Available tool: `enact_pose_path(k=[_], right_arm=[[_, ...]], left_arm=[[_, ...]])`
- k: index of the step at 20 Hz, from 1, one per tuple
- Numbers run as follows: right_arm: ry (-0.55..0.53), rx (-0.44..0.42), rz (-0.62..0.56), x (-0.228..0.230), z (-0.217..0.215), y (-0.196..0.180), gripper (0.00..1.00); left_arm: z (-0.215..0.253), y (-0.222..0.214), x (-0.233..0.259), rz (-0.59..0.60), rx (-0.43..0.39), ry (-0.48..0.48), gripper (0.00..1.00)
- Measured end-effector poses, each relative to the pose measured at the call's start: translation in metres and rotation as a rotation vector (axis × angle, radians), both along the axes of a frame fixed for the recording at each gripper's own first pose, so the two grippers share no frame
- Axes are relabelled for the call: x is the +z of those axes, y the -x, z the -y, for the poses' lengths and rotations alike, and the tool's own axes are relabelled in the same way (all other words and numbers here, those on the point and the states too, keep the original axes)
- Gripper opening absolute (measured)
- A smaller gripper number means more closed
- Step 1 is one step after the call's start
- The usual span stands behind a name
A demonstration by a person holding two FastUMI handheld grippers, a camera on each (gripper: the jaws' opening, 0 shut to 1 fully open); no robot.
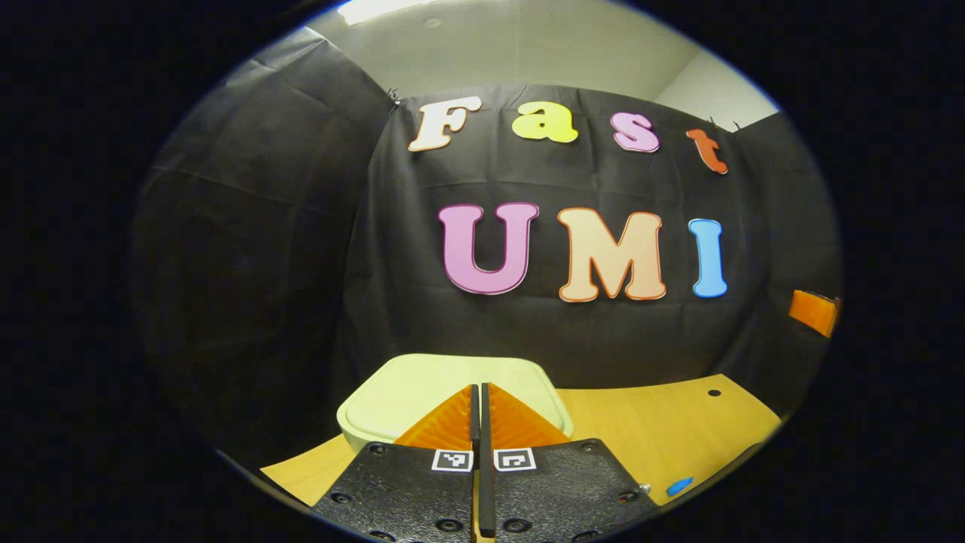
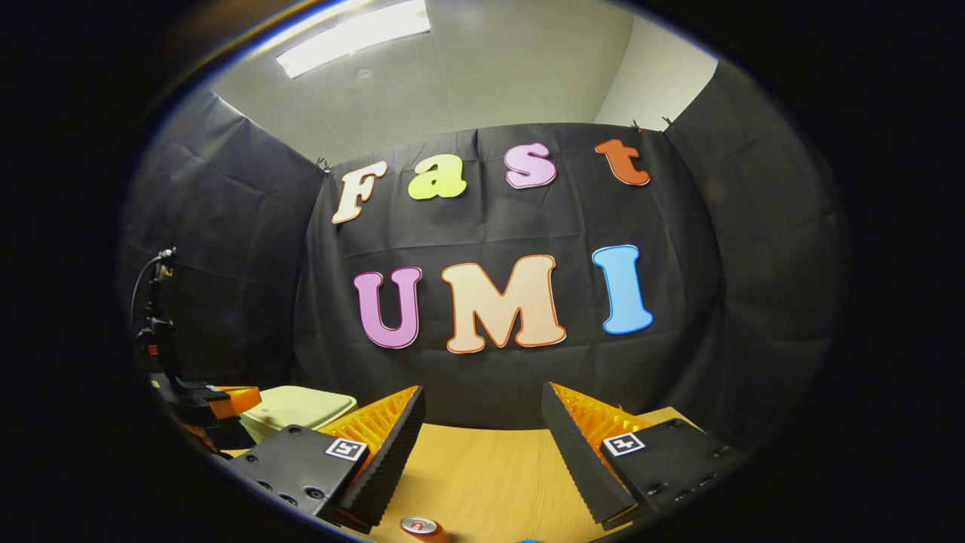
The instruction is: Press the lid of the desktop garbage bin to open it, pick up the crumpled paper on the desktop and throw it into the bin, then pick up the pop can on the desktop and drop it into the bin, and finally close the garbage bin lid.
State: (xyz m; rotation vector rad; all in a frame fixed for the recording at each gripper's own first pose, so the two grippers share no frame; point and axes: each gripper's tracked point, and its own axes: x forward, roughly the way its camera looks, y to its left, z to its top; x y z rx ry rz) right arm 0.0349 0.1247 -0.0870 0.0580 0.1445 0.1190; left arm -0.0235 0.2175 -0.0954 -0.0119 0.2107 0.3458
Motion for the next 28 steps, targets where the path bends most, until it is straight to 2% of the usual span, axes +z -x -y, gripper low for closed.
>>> enact_pose_path(k=[4,9,11,13,15,18,20,26,28], right_arm=[[0.006,-0.007,-0.02,-0.007,-0.009,0.003,0.95],[0.029,-0.008,-0.016,-0.01,-0.017,0.003,0.97],[0.032,-0.007,-0.019,-0.011,-0.02,0.004,0.97],[0.03,-0.007,-0.016,-0.011,-0.02,0.005,0.97],[0.029,0.007,-0.022,-0.013,-0.02,0.006,0.95],[0.061,0.005,-0.021,-0.011,-0.006,0.006,0.98],[0.065,0.002,-0.033,-0.014,0.003,0.008,0.95],[0.078,0.011,-0.054,-0.023,0.03,0.014,0.97],[0.082,0.019,-0.07,-0.032,0.038,0.015,0.95]], left_arm=[[-0.015,0.002,-0.018,-0.035,0.012,0.032,0.0],[-0.016,-0.001,-0.022,-0.027,-0.013,0.037,0.0],[-0.015,0.001,-0.03,-0.046,-0.022,0.072,0.0],[-0.014,0.003,-0.025,-0.019,-0.036,0.084,0.0],[-0.015,0.0,-0.011,0.061,-0.033,0.048,0.0],[-0.01,0.002,-0.012,0.048,-0.023,0.025,0.0],[-0.001,0.003,0.002,0.076,-0.03,0.02,0.0],[0.029,0.0,0.046,0.181,-0.072,0.011,0.0],[0.05,-0.001,0.051,0.186,-0.114,0.036,0.05]])
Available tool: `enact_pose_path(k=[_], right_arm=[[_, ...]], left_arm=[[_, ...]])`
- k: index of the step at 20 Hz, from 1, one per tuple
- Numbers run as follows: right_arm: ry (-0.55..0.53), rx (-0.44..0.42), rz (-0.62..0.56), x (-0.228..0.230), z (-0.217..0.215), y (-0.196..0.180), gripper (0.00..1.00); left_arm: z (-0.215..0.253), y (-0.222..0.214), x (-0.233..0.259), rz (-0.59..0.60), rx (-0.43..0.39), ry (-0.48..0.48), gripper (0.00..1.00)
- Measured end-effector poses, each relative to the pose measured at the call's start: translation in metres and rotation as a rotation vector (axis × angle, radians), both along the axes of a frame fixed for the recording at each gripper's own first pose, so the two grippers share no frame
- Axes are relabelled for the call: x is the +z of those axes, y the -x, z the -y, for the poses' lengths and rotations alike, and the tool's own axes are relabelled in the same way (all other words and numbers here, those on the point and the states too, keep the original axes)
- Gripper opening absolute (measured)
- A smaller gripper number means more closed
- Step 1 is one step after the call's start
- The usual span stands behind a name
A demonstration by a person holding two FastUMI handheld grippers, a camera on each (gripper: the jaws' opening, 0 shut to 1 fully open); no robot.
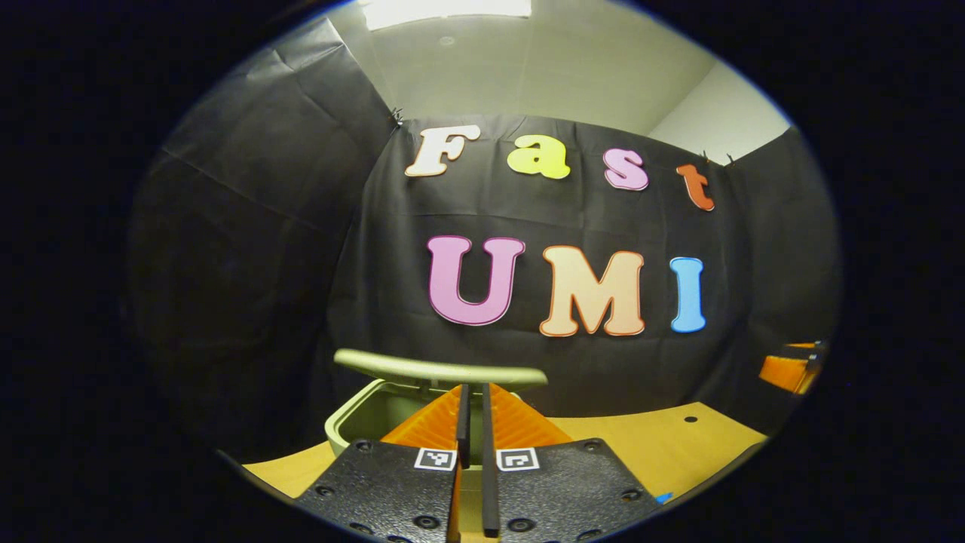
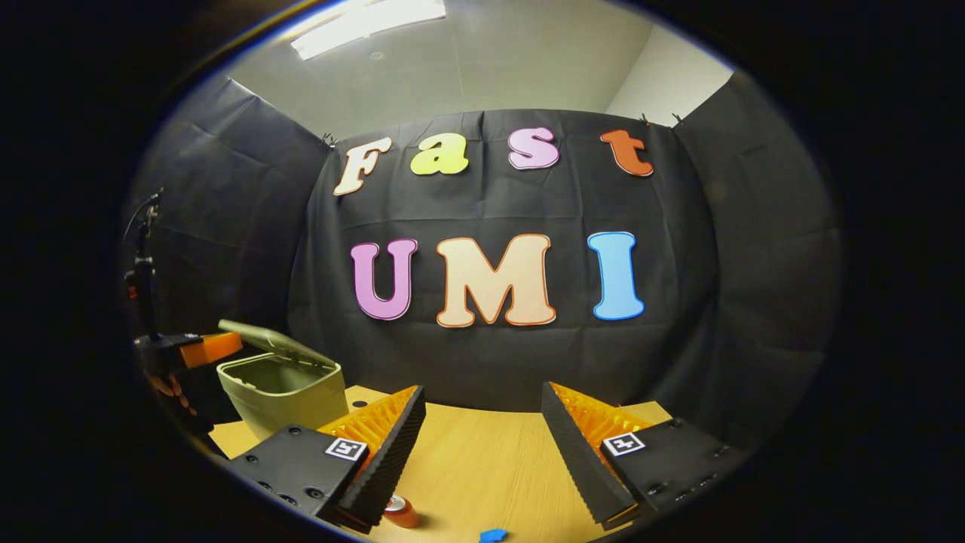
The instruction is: Press the lid of the desktop garbage bin to open it, pick up the crumpled paper on the desktop and throw it into the bin, then pick up the pop can on the desktop and drop it into the bin, and finally close the garbage bin lid.
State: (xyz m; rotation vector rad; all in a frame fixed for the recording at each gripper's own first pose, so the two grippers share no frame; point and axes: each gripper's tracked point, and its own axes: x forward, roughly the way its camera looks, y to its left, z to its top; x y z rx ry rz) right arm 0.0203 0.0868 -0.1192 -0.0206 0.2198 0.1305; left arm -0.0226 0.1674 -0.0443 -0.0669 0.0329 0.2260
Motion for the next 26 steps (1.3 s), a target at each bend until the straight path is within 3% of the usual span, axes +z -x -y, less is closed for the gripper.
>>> enact_pose_path(k=[4,9,21,26], right_arm=[[0.008,0.025,-0.062,-0.032,0.014,0.004,0.95],[0.011,0.044,-0.194,-0.095,0.032,0.015,0.97],[0.117,0.133,-0.51,-0.246,0.038,0.067,0.98],[0.151,0.125,-0.742,-0.318,0.044,0.106,0.96]], left_arm=[[0.032,0.004,0.005,-0.006,-0.034,-0.043,0.61],[0.064,0.012,0.007,-0.007,-0.055,-0.089,0.9],[0.072,0.028,0.001,-0.056,-0.006,-0.115,0.91],[0.062,0.035,-0.006,-0.093,0.004,-0.127,0.92]])
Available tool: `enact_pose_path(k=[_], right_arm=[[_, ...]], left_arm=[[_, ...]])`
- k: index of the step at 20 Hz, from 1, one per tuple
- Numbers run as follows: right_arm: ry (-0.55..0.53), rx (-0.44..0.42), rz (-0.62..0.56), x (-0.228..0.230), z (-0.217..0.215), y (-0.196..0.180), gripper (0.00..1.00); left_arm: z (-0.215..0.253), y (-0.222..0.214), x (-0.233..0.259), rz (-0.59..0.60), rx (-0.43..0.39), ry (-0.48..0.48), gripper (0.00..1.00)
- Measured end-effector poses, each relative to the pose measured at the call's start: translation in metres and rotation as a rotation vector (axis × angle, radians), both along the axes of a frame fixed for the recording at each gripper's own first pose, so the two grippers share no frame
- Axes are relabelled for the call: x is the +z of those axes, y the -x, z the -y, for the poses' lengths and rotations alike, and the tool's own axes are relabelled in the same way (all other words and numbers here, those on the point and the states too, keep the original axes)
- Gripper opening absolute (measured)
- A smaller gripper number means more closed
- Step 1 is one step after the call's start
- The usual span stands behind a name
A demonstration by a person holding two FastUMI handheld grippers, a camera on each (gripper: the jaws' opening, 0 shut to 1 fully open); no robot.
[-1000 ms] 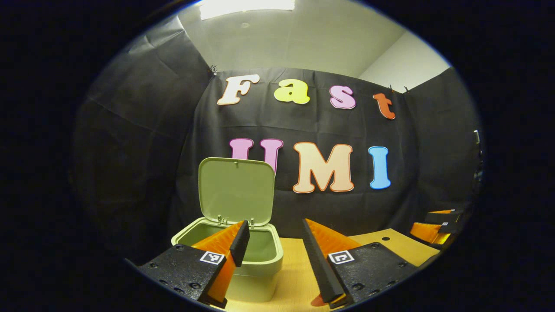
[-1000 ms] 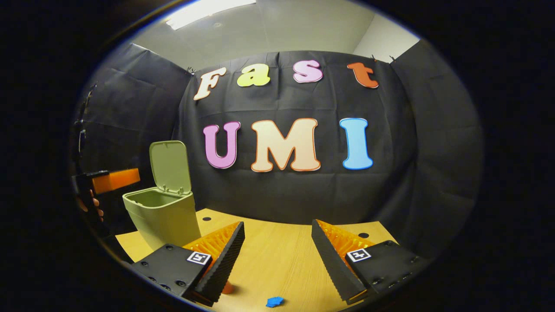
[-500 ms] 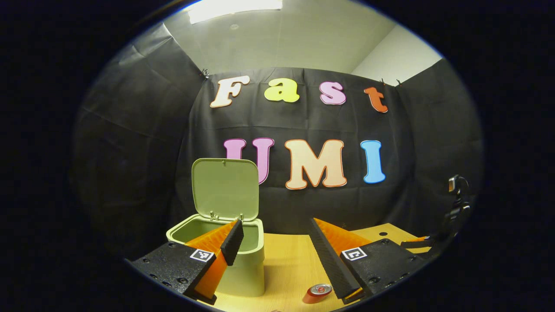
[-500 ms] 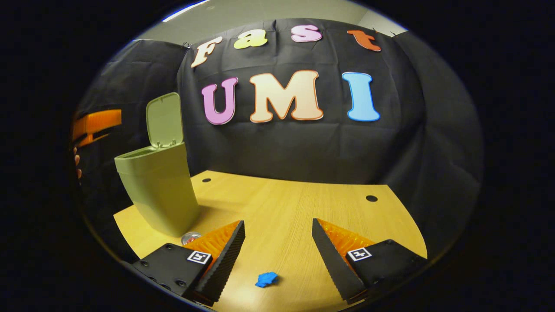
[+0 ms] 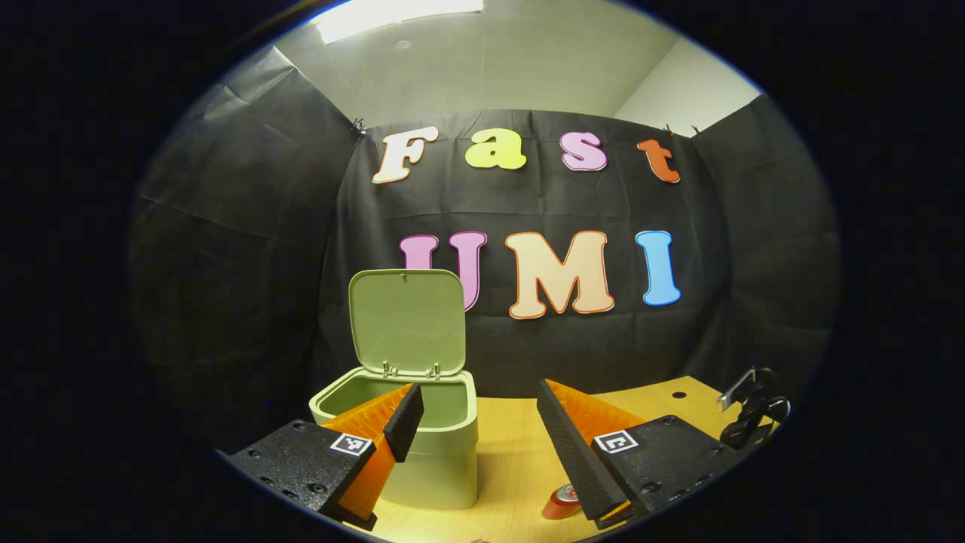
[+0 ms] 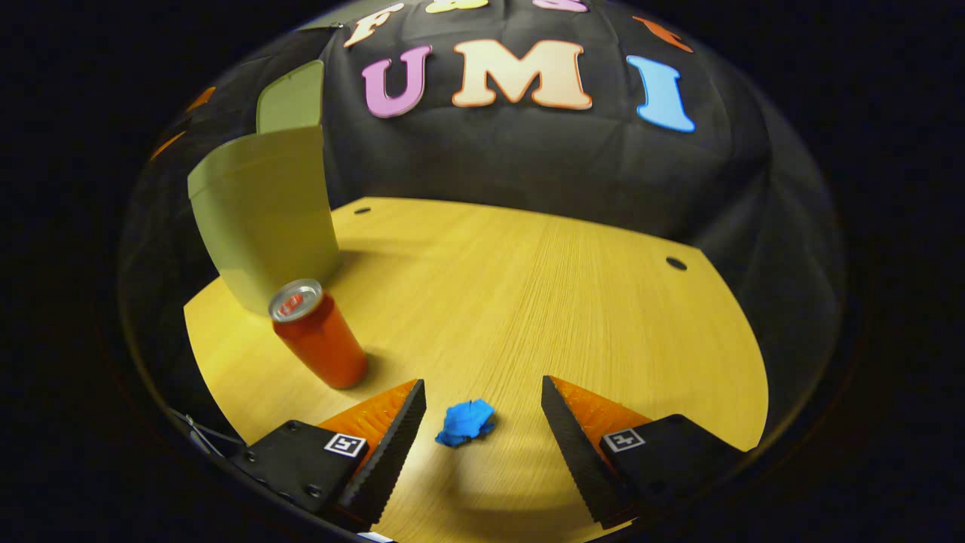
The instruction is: Press the lid of the desktop garbage bin to open it, pick up the crumpled paper on the desktop and throw it into the bin, then pick up the pop can on the desktop and drop it into the bin, and finally close the garbage bin lid.
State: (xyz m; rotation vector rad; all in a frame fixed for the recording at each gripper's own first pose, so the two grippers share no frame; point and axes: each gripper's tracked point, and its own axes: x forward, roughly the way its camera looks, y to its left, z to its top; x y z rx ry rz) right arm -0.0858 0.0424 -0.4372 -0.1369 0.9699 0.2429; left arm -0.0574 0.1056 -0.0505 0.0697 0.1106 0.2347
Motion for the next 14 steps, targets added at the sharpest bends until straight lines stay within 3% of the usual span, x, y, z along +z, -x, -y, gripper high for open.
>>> enact_pose_path(k=[3,4,5,6,8,9,14], right_arm=[[0.004,-0.022,-0.068,-0.019,0.004,0.014,0.95],[-0.002,-0.023,-0.081,-0.023,0.003,0.017,0.89],[-0.011,-0.021,-0.095,-0.026,0.002,0.021,0.75],[-0.017,-0.019,-0.11,-0.028,0.0,0.024,0.72],[-0.017,-0.025,-0.115,-0.032,-0.004,0.024,0.4],[-0.034,-0.027,-0.12,-0.031,-0.007,0.025,0.19],[-0.067,-0.015,0.008,0.008,-0.021,-0.008,0.05]], left_arm=[[-0.007,0.004,-0.001,-0.012,0.001,-0.022,0.92],[-0.008,0.004,-0.002,-0.016,0.001,-0.027,0.91],[-0.01,0.006,-0.004,-0.021,0.001,-0.03,0.92],[-0.011,0.007,-0.006,-0.027,0.002,-0.03,0.91],[-0.014,0.008,-0.009,-0.034,0.005,-0.025,0.92],[-0.015,0.009,-0.01,-0.037,0.006,-0.022,0.91],[-0.019,0.009,-0.007,-0.025,0.003,-0.002,0.91]])
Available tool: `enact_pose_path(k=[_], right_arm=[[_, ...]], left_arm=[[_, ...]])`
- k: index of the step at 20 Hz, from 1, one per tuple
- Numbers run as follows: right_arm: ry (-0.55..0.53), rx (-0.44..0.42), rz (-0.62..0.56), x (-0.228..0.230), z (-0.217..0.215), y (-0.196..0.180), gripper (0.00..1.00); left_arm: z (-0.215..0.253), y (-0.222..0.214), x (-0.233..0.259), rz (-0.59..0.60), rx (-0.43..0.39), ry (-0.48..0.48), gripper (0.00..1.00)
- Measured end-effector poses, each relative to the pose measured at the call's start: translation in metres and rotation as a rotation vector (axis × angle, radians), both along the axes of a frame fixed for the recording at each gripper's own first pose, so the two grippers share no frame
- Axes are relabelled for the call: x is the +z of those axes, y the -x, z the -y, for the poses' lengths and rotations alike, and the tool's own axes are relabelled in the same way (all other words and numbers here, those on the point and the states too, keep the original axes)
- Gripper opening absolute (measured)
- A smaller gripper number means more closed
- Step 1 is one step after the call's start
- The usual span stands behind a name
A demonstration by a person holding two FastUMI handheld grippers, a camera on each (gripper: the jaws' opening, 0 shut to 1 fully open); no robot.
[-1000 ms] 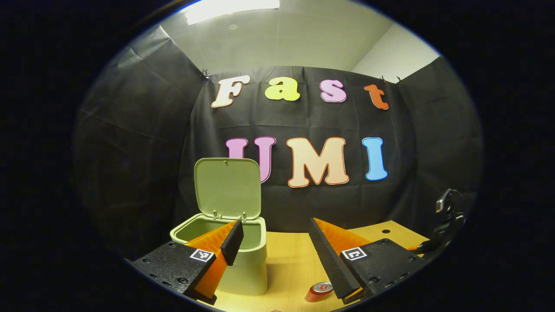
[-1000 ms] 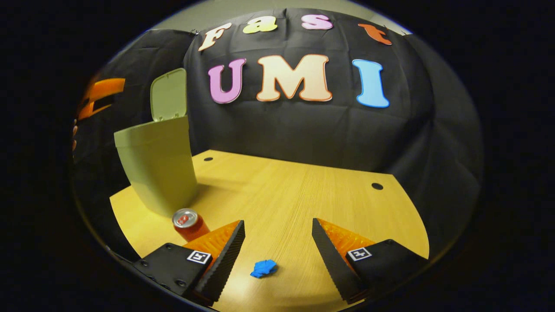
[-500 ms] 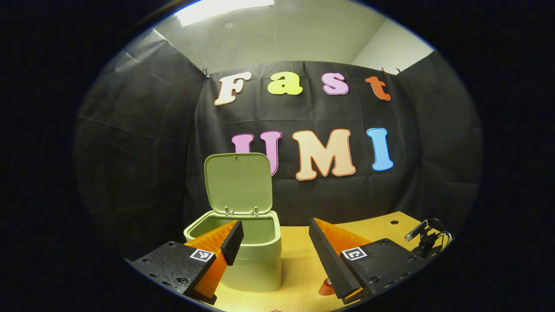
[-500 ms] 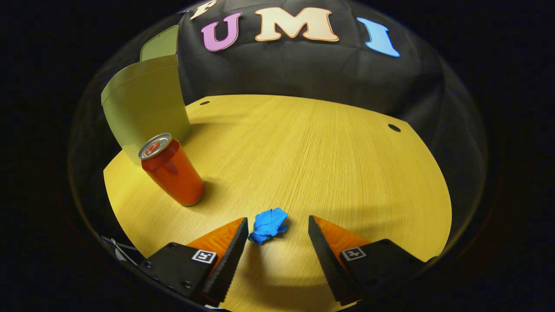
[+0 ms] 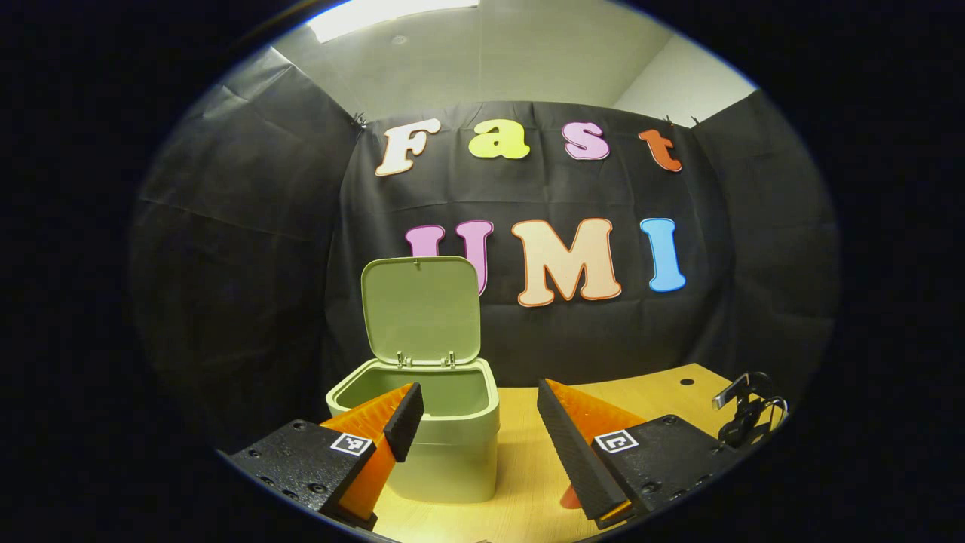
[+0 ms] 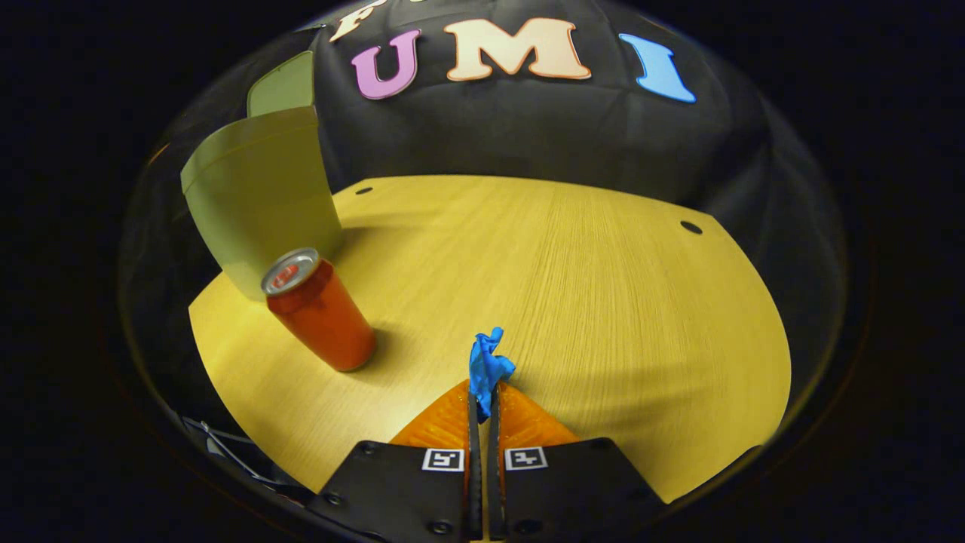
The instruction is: Press the lid of the desktop garbage bin to open it, pick up the crumpled paper on the desktop and throw it into the bin, then pick up the pop can on the desktop and drop it into the bin, and finally close the garbage bin lid.
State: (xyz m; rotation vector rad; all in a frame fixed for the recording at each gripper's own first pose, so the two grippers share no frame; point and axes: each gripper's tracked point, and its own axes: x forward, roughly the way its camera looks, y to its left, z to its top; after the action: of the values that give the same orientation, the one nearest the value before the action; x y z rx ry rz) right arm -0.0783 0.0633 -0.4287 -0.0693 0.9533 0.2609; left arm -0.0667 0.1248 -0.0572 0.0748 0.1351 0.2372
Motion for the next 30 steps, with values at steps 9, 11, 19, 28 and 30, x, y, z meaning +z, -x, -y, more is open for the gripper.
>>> enact_pose_path(k=[9,11,19,28,30], right_arm=[[-0.073,0.064,0.268,0.109,-0.048,-0.091,0.05],[-0.087,0.089,0.326,0.133,-0.065,-0.107,0.05],[-0.202,0.185,0.501,0.217,-0.164,-0.148,0.05],[-0.298,0.285,0.517,0.226,-0.272,-0.149,0.05],[-0.306,0.305,0.505,0.221,-0.292,-0.144,0.05]], left_arm=[[-0.02,0.0,-0.002,0.012,0.005,0.025,0.92],[-0.029,0.003,-0.003,0.011,0.015,0.022,0.91],[-0.073,0.023,-0.011,-0.004,0.064,0.025,0.92],[-0.121,0.044,-0.023,-0.035,0.093,-0.001,0.91],[-0.13,0.048,-0.029,-0.049,0.092,-0.003,0.92]])
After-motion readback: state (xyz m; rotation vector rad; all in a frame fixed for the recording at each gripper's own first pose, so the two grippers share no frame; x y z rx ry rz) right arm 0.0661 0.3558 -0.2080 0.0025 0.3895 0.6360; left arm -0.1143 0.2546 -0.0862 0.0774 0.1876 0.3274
